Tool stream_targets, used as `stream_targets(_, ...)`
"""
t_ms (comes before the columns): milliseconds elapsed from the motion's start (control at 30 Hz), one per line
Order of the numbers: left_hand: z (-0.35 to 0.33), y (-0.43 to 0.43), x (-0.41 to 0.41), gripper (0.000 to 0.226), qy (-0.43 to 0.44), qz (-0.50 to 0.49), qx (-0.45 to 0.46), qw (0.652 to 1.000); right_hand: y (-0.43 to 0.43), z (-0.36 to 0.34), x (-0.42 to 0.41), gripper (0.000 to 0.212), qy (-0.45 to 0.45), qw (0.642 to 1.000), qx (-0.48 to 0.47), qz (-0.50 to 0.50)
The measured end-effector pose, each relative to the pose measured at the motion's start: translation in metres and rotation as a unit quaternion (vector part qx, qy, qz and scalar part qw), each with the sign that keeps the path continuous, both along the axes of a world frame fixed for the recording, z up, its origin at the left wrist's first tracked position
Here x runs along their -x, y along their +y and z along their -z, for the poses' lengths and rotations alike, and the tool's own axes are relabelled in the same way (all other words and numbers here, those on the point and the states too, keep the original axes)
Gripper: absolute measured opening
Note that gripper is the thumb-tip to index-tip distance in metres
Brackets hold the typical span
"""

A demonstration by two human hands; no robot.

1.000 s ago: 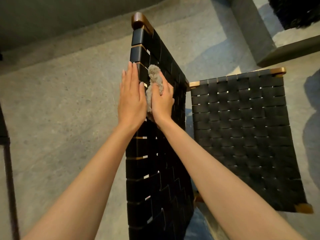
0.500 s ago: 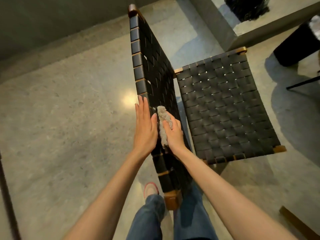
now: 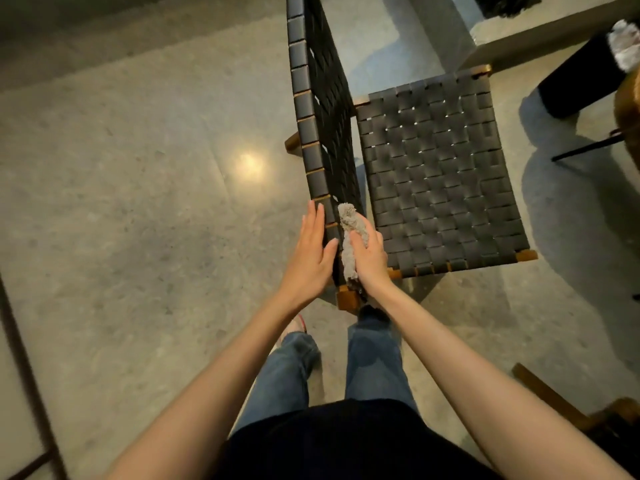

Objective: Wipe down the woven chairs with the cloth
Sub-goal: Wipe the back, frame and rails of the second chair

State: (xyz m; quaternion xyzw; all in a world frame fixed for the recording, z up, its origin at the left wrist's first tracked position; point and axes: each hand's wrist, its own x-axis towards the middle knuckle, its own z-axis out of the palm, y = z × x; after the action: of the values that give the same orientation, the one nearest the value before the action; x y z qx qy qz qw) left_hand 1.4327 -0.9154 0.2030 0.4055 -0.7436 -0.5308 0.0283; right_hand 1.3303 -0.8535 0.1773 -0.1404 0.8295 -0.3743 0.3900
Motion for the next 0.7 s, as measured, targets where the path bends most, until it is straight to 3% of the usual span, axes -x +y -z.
stream_targets(233,-0.005,0.046,-0.016,0.062,0.033,-0.093,-0.073,0.992,0.006,-0.001,0.005,0.040,0.012,0.998,0.028,-0.048)
stream_targets(367,0.001,0.083,-0.001,0.054,0.066,-0.266,-0.088,0.958,0.014,0.003,0.015,0.042,0.033,0.987,0.058,-0.147)
stream_targets(433,0.003,0.101,0.015,0.047,0.075,-0.368,-0.080,0.923,0.018,0.006,0.022,0.046,0.030,0.977,0.086,-0.191)
stream_targets(567,0.003,0.129,0.050,0.039,0.099,-0.566,-0.064,0.816,0.024,0.010,0.033,0.051,0.026,0.953,0.118,-0.277)
stream_targets(700,0.007,0.147,0.073,0.037,0.132,-0.659,-0.034,0.739,0.030,0.014,0.046,0.057,0.036,0.914,0.181,-0.361)
